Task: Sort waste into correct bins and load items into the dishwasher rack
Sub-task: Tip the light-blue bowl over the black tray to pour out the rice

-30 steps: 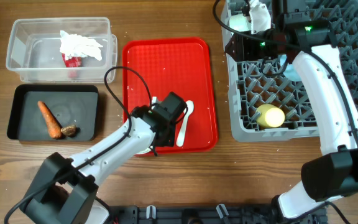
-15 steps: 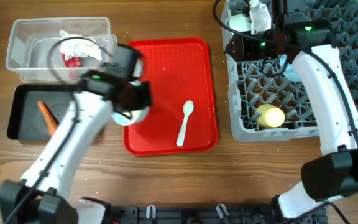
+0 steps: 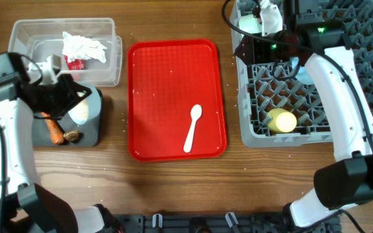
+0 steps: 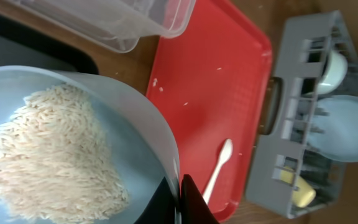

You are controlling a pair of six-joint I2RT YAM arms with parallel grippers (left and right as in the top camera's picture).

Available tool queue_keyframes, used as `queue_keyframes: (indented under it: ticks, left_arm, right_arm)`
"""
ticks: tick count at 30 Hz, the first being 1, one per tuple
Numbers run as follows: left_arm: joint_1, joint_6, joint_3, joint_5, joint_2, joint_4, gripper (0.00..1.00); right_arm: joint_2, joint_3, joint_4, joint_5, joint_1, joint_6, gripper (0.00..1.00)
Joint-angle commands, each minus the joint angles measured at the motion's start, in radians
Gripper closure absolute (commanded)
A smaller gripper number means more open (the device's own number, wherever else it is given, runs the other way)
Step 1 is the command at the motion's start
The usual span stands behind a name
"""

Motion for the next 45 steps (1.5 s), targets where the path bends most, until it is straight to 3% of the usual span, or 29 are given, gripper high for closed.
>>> queue_keyframes:
  ticks: [1,11,14,19,26,33,38,45]
  left_arm:
    - [0.087,0.151,0.008,0.264,0.063,-0.001,0.96]
    - [0.246,0.303,0.008,0.508,0.296,-0.002,0.96]
    - [0.275,0.325,0.008,0.522,0.344,-0.002,0.96]
    - [0.304,0.325,0.008,0.541,0.394,0.004,0.96]
    - [0.333,0.32,0.008,0.682,0.401,-0.001,0.96]
    - [0.345,0.209,0.008,0.784,0.401,-0.007,0.96]
    - [0.349,0.207,0.008,0.869,0.401,-0.073,0.96]
    - [0.369,0.208,0.008,0.877,0.401,-0.173,0.96]
  right_arm:
    - [-0.023,0.006,-0.012,0.007,0.005,-0.001,0.44]
    - [-0.023,0.006,-0.034,0.006,0.005,0.002,0.44]
    - [-0.023,0.006,-0.047,0.006,0.005,0.002,0.43]
    - [-0.023,0.006,-0.056,0.002,0.005,0.003,0.43]
    - [-0.023,0.006,-0.073,0.003,0.005,0.005,0.42]
    - [-0.023,0.006,-0.092,0.003,0.005,0.005,0.42]
    - [-0.023,0.006,-0.098,0.003,0.005,0.005,0.42]
    - [-0.023,0.006,-0.101,0.003,0.005,0.005,0.42]
